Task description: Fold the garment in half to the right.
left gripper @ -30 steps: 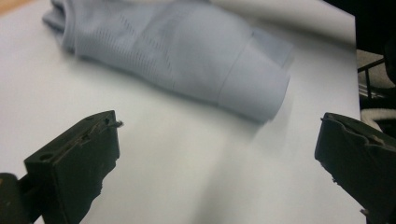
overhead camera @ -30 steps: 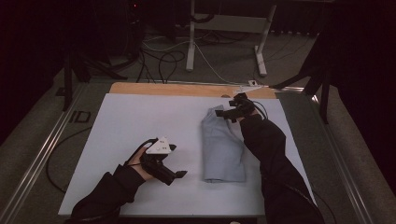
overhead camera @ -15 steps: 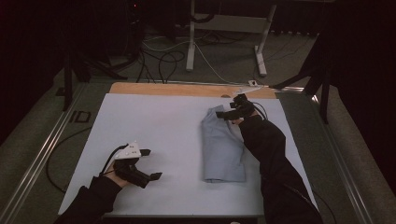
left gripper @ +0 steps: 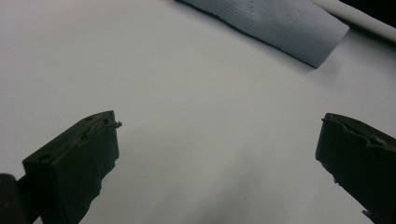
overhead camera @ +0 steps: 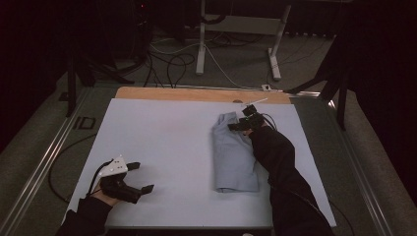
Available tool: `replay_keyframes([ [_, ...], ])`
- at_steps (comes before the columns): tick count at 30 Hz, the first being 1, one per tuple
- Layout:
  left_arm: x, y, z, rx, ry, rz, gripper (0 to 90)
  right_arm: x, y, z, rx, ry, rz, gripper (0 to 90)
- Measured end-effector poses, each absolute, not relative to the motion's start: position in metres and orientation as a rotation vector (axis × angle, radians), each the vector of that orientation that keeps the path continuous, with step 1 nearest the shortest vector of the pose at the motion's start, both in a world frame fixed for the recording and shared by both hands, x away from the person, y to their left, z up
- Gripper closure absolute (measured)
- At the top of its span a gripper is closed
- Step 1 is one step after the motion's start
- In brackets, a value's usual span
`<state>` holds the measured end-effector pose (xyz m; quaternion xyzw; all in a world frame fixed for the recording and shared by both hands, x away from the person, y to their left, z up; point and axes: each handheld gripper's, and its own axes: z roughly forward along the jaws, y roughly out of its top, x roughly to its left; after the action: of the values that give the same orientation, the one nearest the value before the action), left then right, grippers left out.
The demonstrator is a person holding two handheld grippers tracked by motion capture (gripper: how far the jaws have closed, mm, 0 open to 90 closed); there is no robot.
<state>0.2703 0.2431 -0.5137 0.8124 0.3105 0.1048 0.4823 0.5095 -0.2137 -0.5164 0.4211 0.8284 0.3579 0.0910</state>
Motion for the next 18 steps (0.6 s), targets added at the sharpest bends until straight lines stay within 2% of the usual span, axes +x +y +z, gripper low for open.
replay_keyframes([
  [1,0.271,0.246,-0.513,1.971,0.764,0.267,0.5,0.509,-0.213,-0.518,1.244,2.469,1.052,40.4],
  [2,0.271,0.247,-0.513,1.966,0.767,0.274,0.5,0.509,-0.212,-0.519,1.223,2.503,1.003,47.6],
  [3,0.272,0.248,-0.513,1.962,0.768,0.279,0.5,0.509,-0.212,-0.519,1.223,2.503,1.003,47.6],
  [5,0.272,0.249,-0.513,1.953,0.773,0.279,0.5,0.507,-0.210,-0.519,1.203,2.513,0.999,54.1],
  [6,0.273,0.250,-0.514,1.953,0.779,0.280,0.5,0.506,-0.209,-0.517,1.191,2.514,0.984,62.3],
  [7,0.273,0.250,-0.514,1.953,0.779,0.280,0.5,0.506,-0.209,-0.517,1.191,2.514,0.984,62.3],
  [9,0.273,0.251,-0.515,1.950,0.785,0.274,0.5,0.505,-0.209,-0.515,1.179,2.497,0.967,72.4],
  [10,0.273,0.251,-0.516,1.951,0.787,0.275,0.5,0.503,-0.210,-0.513,1.169,2.495,0.961,84.3],
  [18,0.274,0.250,-0.515,1.948,0.781,0.276,0.5,0.499,-0.208,-0.506,1.104,2.467,0.955,87.0],
])
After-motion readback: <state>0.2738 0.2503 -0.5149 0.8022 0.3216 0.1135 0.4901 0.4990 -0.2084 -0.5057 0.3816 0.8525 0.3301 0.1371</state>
